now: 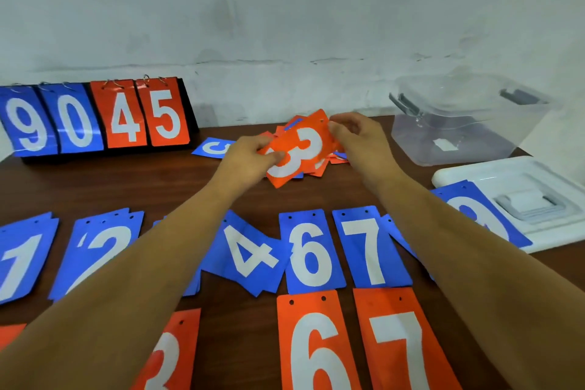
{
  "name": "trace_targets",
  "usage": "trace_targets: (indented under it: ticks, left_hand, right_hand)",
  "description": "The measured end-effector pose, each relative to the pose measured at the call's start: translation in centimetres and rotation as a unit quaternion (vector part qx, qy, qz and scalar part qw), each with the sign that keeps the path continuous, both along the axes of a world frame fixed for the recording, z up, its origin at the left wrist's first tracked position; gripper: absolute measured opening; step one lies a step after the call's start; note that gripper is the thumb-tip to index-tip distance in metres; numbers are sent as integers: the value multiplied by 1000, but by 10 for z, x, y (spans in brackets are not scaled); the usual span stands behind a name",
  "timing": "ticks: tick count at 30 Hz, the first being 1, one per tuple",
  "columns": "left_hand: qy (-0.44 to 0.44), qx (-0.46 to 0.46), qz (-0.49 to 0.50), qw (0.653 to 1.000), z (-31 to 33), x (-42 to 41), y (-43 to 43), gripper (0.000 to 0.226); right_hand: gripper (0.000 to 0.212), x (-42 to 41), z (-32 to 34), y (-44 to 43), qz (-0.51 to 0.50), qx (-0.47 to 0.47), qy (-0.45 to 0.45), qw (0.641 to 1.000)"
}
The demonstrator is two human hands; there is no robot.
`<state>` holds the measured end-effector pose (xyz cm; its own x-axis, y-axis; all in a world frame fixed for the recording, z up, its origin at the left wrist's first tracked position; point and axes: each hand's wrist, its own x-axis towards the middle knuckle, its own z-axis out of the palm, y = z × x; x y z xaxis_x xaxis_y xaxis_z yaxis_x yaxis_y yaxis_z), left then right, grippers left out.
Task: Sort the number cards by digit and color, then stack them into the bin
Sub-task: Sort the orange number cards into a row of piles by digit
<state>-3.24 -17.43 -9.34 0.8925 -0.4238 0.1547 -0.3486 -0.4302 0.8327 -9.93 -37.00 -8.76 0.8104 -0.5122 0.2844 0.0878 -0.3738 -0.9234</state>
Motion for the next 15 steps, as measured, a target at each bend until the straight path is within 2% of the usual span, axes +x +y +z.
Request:
trace_targets:
  ticks: [1,3,6,9,12,15]
  left_hand:
    - [23,-45,39,998,-1,3,10,22]
    - [76,-121,100,985,-4,6,30,16]
    - [134,-164,142,967,-11,7,55,8]
    - [172,-164,166,957,-17,10,73,22]
    - [207,-169,178,947,-18,10,81,34]
    - [223,-176,173,943,-19,10,83,38]
  right_hand:
    - [17,7,-6,1,-38,-7,18,999]
    - [22,18,-21,7,-70,-100,98,988]
    - [42,31,-45,24,32,-294,189,936]
    - [66,41,-53,38,106,-371,222,895]
    - [68,50,-57,42,102,-388,242,884]
    - [52,53,-60,49,62,-478,253,839]
